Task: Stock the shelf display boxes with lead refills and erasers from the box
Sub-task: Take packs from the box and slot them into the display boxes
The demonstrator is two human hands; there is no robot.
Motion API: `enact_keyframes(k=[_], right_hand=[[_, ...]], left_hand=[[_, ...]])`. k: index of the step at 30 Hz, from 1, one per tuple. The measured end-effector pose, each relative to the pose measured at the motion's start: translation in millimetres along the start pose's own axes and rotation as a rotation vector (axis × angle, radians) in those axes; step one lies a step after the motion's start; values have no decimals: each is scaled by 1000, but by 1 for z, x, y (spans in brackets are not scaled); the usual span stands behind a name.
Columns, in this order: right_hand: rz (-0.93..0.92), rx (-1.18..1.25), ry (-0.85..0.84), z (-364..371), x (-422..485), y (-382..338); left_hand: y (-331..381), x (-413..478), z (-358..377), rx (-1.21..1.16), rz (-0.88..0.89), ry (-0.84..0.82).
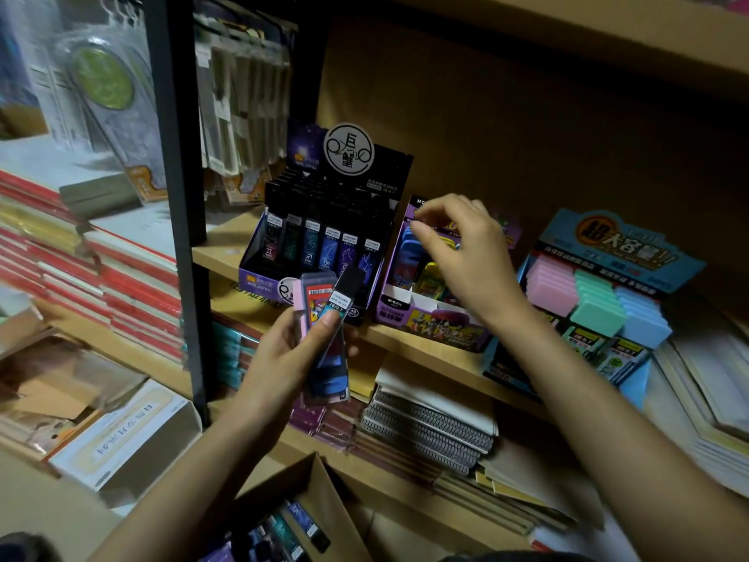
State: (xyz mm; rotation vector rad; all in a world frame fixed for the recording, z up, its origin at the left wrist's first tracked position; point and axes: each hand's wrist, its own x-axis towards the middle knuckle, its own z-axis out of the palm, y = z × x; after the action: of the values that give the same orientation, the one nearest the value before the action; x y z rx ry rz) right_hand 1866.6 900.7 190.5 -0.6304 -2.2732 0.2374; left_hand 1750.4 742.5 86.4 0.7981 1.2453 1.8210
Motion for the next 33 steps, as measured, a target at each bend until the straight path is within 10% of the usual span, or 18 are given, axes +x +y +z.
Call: enact_keyframes(k=[12,21,33], right_hand=[[566,755,-199,34,-68,-35],[428,793,3,29,-5,-39],[-18,171,0,100,54,-55]], left_hand=[[-10,-3,13,12,-7,-52],[11,-2,-26,17,-2,91],[26,-19,-81,24,-4,200]])
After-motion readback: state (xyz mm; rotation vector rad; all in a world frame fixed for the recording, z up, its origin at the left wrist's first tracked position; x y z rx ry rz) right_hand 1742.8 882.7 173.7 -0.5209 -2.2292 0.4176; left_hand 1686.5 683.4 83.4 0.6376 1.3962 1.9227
